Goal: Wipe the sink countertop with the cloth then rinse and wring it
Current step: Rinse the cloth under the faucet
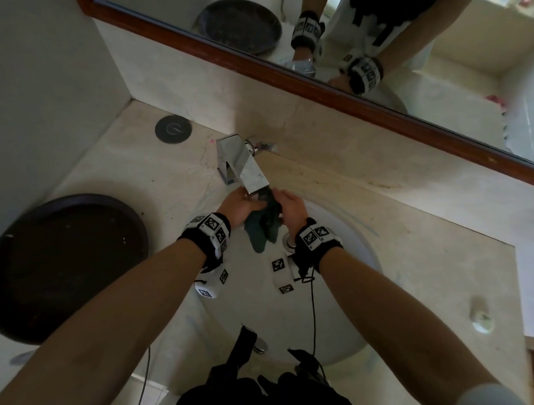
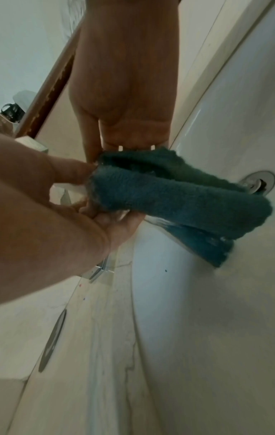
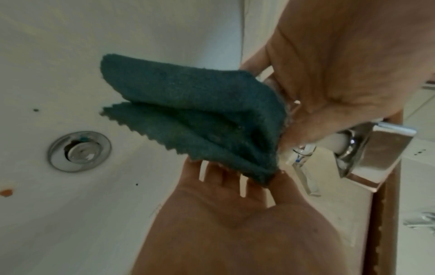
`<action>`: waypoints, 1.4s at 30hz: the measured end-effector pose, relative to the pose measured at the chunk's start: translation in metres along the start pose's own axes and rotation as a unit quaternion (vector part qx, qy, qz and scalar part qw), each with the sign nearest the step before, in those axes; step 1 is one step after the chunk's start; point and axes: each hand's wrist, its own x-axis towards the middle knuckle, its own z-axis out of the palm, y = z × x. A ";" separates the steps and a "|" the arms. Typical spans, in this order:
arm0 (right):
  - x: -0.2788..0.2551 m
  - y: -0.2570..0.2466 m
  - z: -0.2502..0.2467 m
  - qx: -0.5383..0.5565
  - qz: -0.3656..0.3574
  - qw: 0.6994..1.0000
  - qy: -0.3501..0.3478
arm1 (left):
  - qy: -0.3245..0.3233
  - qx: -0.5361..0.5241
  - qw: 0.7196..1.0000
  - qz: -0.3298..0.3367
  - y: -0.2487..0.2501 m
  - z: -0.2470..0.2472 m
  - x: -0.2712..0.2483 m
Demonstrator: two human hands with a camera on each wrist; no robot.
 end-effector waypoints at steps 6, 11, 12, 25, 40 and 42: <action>0.002 -0.007 -0.003 -0.047 -0.022 0.999 -0.012 | -0.040 0.038 0.994 -0.097 0.002 -0.002 -0.002; -0.001 -0.016 -0.008 -0.064 -0.077 0.995 -0.022 | -0.036 0.059 0.994 -0.083 0.006 -0.011 -0.006; -0.003 -0.019 -0.008 -0.080 -0.088 0.992 -0.032 | -0.032 0.046 0.996 -0.069 0.006 -0.012 -0.007; -0.008 -0.025 -0.002 -0.214 -0.096 0.960 -0.153 | 0.001 -0.059 0.996 -0.064 0.007 -0.023 -0.025; 0.001 -0.022 -0.027 -0.348 -0.025 0.926 -0.145 | 0.109 0.111 0.988 0.000 0.004 -0.039 -0.020; 0.006 -0.019 -0.037 -0.374 0.000 0.919 -0.125 | 0.135 0.104 0.985 0.002 0.005 -0.043 -0.020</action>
